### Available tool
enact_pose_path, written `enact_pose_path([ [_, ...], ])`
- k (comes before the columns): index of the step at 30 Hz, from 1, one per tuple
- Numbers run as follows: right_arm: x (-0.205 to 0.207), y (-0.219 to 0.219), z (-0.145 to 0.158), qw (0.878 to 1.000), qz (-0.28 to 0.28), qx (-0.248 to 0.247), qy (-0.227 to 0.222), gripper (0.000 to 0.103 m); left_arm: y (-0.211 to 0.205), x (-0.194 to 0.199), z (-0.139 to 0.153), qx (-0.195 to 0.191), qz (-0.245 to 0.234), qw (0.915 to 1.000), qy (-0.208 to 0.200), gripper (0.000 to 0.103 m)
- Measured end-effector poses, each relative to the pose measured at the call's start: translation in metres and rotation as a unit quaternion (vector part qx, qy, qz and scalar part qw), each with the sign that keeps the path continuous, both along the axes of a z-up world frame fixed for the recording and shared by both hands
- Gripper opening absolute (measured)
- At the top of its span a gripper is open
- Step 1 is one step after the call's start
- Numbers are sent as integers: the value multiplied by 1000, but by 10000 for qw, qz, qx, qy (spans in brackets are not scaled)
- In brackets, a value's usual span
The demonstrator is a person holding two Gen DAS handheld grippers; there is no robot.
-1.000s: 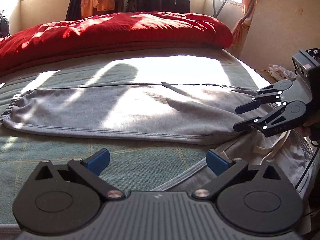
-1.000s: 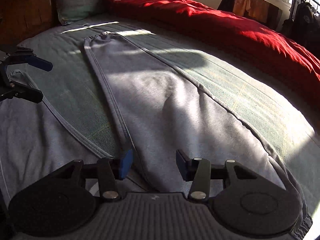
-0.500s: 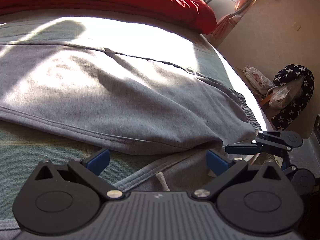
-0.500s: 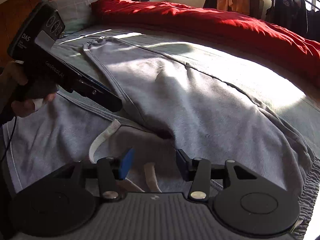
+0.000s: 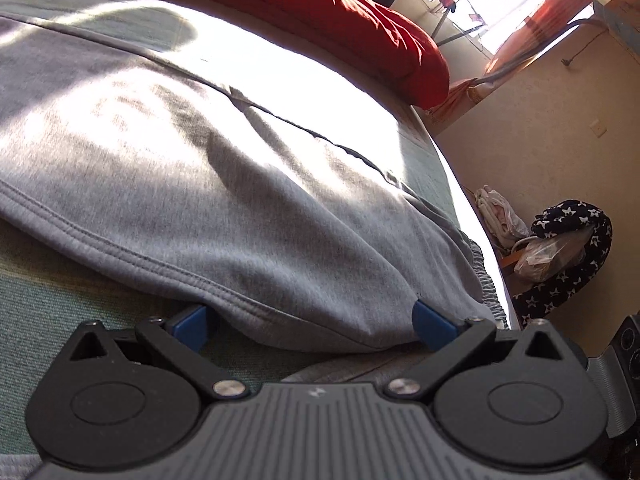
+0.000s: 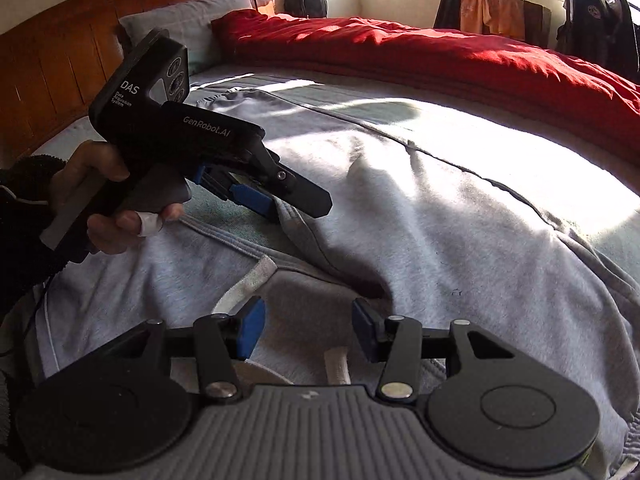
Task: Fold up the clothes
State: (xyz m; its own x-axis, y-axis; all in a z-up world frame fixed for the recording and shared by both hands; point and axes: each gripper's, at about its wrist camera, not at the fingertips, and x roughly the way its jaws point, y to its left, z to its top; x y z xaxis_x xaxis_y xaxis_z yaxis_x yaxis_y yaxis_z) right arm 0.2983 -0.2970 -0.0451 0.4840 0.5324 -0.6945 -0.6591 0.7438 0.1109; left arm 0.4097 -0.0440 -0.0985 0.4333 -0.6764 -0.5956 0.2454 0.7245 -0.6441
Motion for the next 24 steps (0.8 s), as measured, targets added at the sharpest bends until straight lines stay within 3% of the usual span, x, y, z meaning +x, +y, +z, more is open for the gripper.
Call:
enact_pose_path([
  [13,-1,-3,1,9999,-10,109,60,53,-56,0,-11,-762,-576,9954,-93,102],
  [20,-3,1,-4,9999,117,-58,106,53,-39,9,10,-1539,-578,9862,-199,102],
  [24,1,2,-5,9999,81,11,103,53,-26,13,23,-1594,-532,9855,-235,102],
])
